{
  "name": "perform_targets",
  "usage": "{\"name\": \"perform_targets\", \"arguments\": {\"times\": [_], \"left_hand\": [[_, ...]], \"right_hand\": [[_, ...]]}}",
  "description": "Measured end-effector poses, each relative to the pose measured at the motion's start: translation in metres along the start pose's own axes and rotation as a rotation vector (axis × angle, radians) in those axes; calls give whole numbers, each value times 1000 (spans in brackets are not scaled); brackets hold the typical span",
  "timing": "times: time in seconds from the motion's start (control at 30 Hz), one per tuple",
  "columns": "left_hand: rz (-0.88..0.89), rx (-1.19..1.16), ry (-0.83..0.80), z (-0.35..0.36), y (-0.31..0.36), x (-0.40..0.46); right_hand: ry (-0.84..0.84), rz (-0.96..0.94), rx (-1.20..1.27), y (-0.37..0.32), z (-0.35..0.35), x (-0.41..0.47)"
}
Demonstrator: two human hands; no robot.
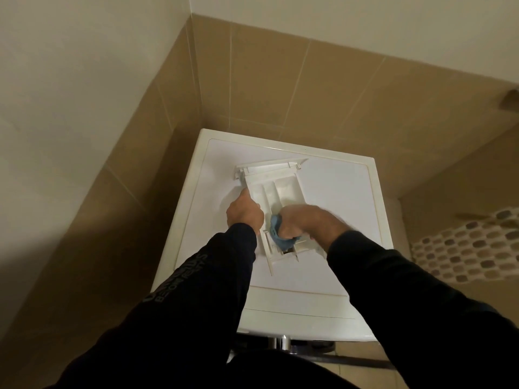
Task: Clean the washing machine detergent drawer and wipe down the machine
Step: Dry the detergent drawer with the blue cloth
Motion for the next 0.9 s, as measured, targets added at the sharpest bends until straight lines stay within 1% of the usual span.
{"name": "perform_targets", "arguments": {"times": [0.13, 0.2, 0.23, 0.33, 0.4, 0.47, 0.6, 0.7, 0.73, 0.77, 0.9], "left_hand": [[20, 13, -24, 0, 0, 0], [22, 7, -31, 0, 1, 1], [23, 4, -33, 0, 2, 0], [17, 8, -42, -1, 1, 0], [17, 14, -63, -1, 0, 0], [17, 13, -72, -1, 0, -1], [26, -13, -87, -4, 5, 0], [25, -15, -102, -7, 3, -1], [18, -33, -110, -7, 3, -2], [8, -45, -119, -7, 2, -2], [-14, -74, -147, -8, 0, 1]], "right_hand": [[280, -61, 65, 9, 30, -13], [369, -79, 120, 15, 50, -20], [384, -84, 138, 17, 59, -24], [320, -84, 188, 22, 76, -34], [242, -51, 245, 26, 73, -41], [182, -14, 242, 27, 62, -43], [236, 20, 268, 22, 54, -44], [84, 23, 289, 25, 49, -47], [75, 15, 306, 28, 41, -48], [113, 4, 328, 31, 31, -48], [447, -114, 388, 25, -15, -32]]}}
Point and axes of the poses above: each hand's wrist, its own x-axis towards the middle knuckle, its own z-axis out of the palm, y = z × x, the point moved 3 cm from there along x, towards the middle knuckle, and after that the axes turned 1 degree about x, right-handed, at the moved point
